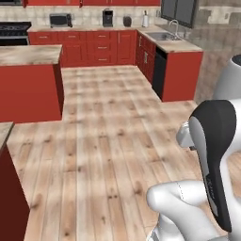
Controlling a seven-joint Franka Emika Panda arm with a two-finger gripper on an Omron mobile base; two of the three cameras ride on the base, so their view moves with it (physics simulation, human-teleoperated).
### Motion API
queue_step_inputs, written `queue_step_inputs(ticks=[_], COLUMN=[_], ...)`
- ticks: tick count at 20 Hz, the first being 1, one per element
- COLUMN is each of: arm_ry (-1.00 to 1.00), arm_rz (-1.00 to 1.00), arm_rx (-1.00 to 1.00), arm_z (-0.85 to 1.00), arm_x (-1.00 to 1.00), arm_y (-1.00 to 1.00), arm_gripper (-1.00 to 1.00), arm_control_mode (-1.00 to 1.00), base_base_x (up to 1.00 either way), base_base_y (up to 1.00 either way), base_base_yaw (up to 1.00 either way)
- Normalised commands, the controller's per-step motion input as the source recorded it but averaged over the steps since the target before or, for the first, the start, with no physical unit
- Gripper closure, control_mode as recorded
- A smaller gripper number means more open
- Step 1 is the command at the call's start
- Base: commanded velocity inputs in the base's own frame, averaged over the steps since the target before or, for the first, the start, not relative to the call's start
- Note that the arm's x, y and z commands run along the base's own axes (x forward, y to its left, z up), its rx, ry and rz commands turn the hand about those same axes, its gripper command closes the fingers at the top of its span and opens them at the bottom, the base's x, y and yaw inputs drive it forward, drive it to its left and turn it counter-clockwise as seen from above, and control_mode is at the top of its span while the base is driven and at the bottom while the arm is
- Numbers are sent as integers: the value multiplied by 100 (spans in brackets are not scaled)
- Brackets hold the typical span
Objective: There is a bowl on the dining counter. Grab a lemon wedge from the fridge and place it in the bowl. Then get the liquor bottle and glass cup from the cabinet and place them next to the bowl.
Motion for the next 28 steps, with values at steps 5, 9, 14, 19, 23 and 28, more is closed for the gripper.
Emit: queue_step_inputs(ticks=[5,9,14,19,23,28], arm_ry=[0,0,0,0,0,0], arm_rz=[0,0,0,0,0,0], arm_rx=[0,0,0,0,0,0], arm_z=[0,0,0,0,0,0], arm_x=[0,0,0,0,0,0], arm_y=[0,0,0,0,0,0], arm_gripper=[-100,-100,-100,-100,-100,-100], arm_control_mode=[100,100,100,100,100,100], base_base_x=[100,100,100,100,100,100], base_base_y=[-30,-38,-47,-50,-49,-42], base_base_yaw=[12,11,10,9,10,9])
